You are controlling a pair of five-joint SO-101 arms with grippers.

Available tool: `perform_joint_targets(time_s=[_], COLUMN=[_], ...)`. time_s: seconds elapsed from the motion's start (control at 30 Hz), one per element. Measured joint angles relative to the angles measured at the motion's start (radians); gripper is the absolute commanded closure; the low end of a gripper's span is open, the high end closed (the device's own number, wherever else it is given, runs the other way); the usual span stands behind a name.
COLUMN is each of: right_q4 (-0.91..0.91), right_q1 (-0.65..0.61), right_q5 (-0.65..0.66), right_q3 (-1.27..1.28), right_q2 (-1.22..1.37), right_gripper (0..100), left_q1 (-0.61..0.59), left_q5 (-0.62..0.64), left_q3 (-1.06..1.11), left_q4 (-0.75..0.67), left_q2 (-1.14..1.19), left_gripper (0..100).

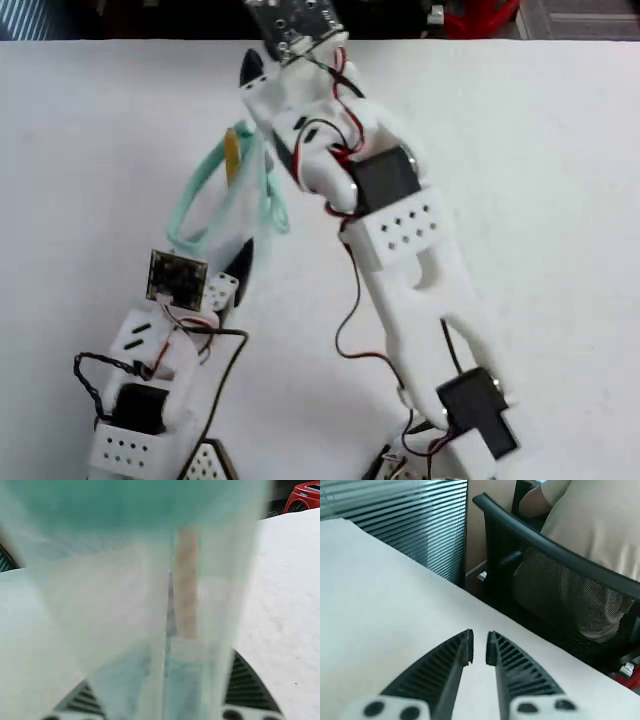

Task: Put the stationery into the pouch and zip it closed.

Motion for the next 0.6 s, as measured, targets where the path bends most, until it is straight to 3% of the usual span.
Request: perform_joint_targets(time_s=[0.33,0.6], right_q4=[0.269,0.339], right_q1=[-0.157,-0.158], right_q5=[0.002,0.002], right_q3=[0.074,0.012], right_q2=[-0.057,-0.212], right_gripper=[98.1,98.1], left_q1=[-0.002,-0.002], left_q5=[0.000,0.000], left_q3=[0.000,0.000], left_q4=[0.000,0.000], left_q2=[0.000,0.000], left_gripper=[79,79])
